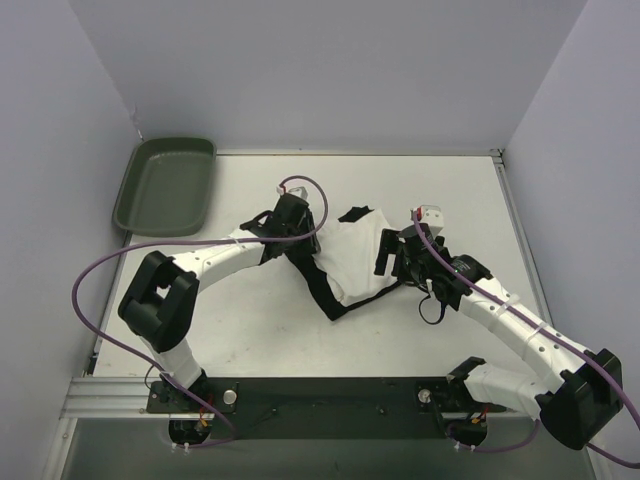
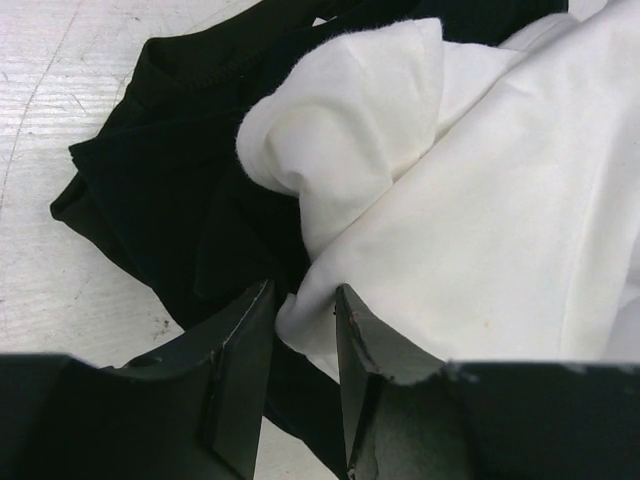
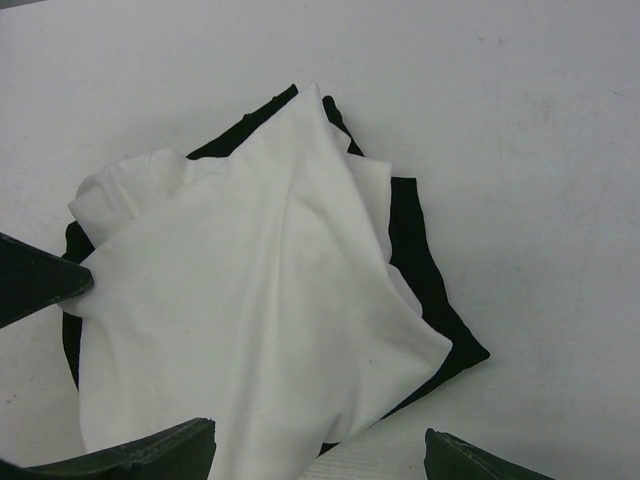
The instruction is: Fold and stack the t-shirts
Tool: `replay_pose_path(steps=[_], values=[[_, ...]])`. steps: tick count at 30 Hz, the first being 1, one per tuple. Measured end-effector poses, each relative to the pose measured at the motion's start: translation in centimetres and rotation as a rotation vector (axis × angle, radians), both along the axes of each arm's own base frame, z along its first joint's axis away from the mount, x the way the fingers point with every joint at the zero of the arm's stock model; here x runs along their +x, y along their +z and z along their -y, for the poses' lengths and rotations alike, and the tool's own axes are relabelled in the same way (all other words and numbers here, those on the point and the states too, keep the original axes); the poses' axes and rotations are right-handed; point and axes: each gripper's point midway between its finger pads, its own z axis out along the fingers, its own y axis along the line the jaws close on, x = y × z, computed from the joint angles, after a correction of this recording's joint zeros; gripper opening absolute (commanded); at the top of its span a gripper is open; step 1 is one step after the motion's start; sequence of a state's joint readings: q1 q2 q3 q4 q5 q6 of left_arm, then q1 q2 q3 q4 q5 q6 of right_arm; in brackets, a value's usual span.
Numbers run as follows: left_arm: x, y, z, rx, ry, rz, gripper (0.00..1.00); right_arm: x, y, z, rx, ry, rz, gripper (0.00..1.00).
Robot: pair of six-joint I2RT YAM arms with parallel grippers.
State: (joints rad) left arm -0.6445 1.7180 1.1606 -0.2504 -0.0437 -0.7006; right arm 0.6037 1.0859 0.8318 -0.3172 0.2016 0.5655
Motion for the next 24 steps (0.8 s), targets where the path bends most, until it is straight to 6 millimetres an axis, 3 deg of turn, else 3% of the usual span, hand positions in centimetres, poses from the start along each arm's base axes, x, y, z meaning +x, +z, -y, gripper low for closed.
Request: replay_pose_path(steps=[2,4,16,24], values=[[0.0,0.1,0.1,-0.002,-0.001,0.001,0.26,0.0,0.0,0.0,0.0,0.0,0.0,0.84],[0.0,0.1,0.2,-0.003,-0.002,0.001,0.0,0.0,0.0,0.0,0.0,0.0,0.0,0.84],[0.3,0.2,0.5,-0.006,-0.007,-0.003,0.0,0.0,0.0,0.0,0.0,0.0,0.0,0.84],[1.5,2.2,0.9,-0.021,-0.002,0.031,0.0,0.0,-0.1,0.0,-0.002,0.0,-0.002,0.84]])
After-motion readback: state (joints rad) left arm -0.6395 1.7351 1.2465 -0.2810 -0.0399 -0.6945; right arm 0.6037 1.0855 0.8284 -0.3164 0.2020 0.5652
